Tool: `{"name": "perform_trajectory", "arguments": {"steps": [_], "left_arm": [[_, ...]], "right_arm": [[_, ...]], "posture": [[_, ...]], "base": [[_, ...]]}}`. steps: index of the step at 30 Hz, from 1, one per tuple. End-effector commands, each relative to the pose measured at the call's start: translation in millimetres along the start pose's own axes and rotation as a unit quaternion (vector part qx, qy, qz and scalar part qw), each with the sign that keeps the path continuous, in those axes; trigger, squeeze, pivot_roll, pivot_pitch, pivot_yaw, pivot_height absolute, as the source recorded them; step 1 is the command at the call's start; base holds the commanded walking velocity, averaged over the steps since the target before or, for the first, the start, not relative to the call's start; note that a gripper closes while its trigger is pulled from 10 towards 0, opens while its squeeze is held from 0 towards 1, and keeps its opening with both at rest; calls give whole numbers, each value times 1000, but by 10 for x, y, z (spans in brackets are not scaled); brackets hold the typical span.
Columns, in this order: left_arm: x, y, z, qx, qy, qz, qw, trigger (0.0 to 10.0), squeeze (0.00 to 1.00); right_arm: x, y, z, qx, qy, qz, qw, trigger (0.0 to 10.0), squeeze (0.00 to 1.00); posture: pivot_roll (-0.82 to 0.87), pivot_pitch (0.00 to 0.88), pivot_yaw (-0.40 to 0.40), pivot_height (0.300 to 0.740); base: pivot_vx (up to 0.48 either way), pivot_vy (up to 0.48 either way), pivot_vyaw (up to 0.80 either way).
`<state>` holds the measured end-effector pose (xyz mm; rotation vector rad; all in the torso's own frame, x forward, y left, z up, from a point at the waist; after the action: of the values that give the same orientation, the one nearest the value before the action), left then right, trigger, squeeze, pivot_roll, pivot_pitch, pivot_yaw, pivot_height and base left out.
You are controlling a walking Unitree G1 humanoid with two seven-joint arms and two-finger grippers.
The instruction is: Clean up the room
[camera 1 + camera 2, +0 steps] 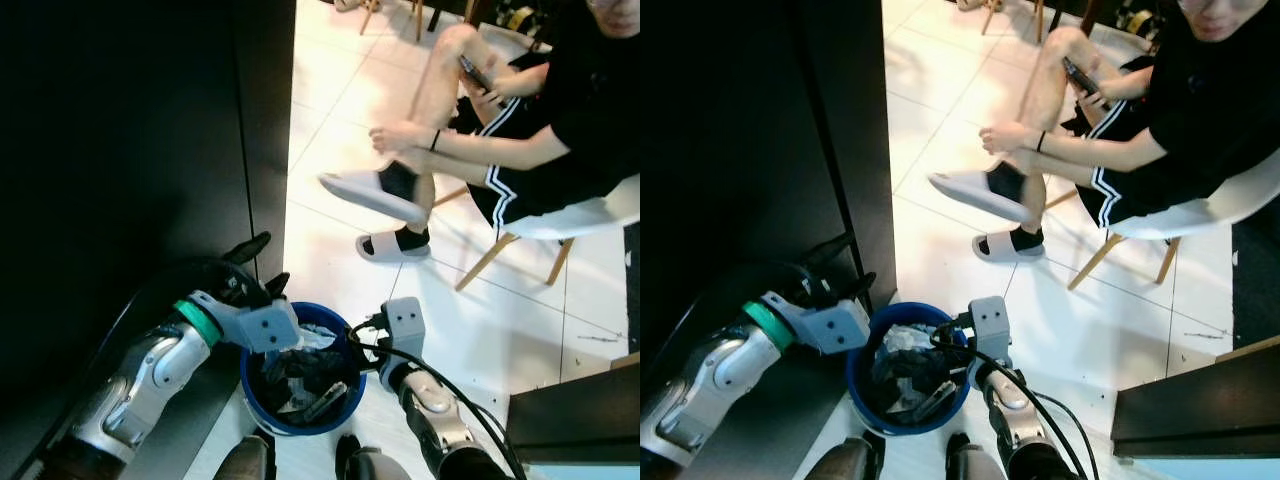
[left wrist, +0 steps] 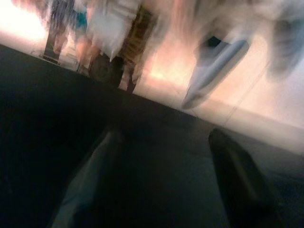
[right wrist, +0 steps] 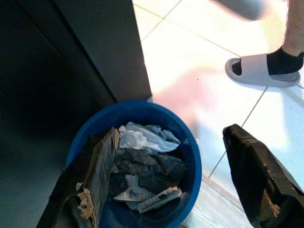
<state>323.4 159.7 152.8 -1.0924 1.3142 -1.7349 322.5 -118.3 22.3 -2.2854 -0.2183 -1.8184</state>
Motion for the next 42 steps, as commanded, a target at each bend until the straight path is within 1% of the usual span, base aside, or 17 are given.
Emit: {"name": "perform_trajectory", "arguments": {"steps": [1,3,4,6,8,9,11,13,17,19,28,31,33,35,36,37,42], "left_arm": [[-769,69,-210,5,-238,-7,971,10000,0],[-769,69,-210,5,-238,-7,971,10000,0],[-1022,166,-367,-3,-344,-86,935,10000,0],[-1107,250,-453,-11,-381,-124,916,10000,0],[-631,178,-186,-12,-200,-110,974,10000,0],[-631,178,-186,-12,-200,-110,974,10000,0],[-58,126,-64,-13,-4,-110,994,10000,0],[48,118,-62,-13,31,-115,993,10000,0],[-51,142,-42,-4,-2,-86,996,10000,0],[-383,140,-82,25,-92,-34,995,10000,0],[-367,204,-178,26,-60,11,998,10000,0],[-444,369,-199,19,-176,-212,961,10000,0],[-417,421,-209,16,-187,-262,947,10000,0],[-200,418,-179,3,-101,-175,979,10000,0],[-200,418,-179,3,-101,-175,979,10000,0],[-102,407,-181,4,-40,-100,994,10000,0],[-320,319,-216,24,-48,-16,998,10000,0]], "right_arm": [[-129,67,-78,-16,-15,11,1000,10000,0],[-129,67,-78,-16,-15,11,1000,10000,0],[-122,90,-81,-20,-13,11,1000,10000,0],[-115,115,-84,-24,-12,11,1000,10000,0],[-101,146,-84,-30,-9,10,999,10000,0],[-101,146,-84,-30,-9,10,999,10000,0],[-90,152,-80,-31,-7,9,999,10000,0],[-88,153,-78,-31,-7,8,999,10000,0],[-77,144,-68,-30,-6,8,999,10000,0],[-71,133,-62,-30,-4,9,999,10000,0],[-131,132,-102,-28,-10,7,1000,10000,0],[-107,134,-86,-28,-7,7,1000,10000,0],[-102,136,-85,-29,-6,7,1000,10000,0],[-105,132,-87,-28,-6,6,1000,10000,0],[-105,132,-87,-28,-6,6,1000,10000,0],[-114,126,-91,-27,-6,6,1000,10000,0],[-127,108,-94,-23,-9,5,1000,10000,0]], "posture": [[150,182,9,740],[150,182,9,740],[142,178,15,740],[142,178,15,740],[145,172,12,740],[145,172,12,740],[153,169,10,740],[153,169,10,740],[148,166,16,740],[142,164,19,740],[145,175,11,740],[141,176,10,740],[140,176,9,740],[141,178,4,740],[141,178,4,740],[141,178,4,740],[141,178,4,740]], "base": [[0,0,0],[0,0,0],[0,0,0],[0,0,0],[0,0,0],[0,0,0],[0,0,0],[0,0,0],[0,0,0],[0,0,0],[0,0,0],[0,0,0],[0,0,0],[0,0,0],[0,0,0],[0,0,0],[0,0,0]]}}
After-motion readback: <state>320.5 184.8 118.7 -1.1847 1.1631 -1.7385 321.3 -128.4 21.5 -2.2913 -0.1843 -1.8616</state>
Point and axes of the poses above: a point about 5 cm out from each wrist's last joint towards the gripper, its own z axis pointing out of the wrist towards the gripper, its own x axis along the axis of the wrist's last joint, y = z × x, the point moved 2 cm from there along z, pointing out of the wrist towards the gripper, and after that the axes turned 2 degrees about z, right-handed, at the moved point
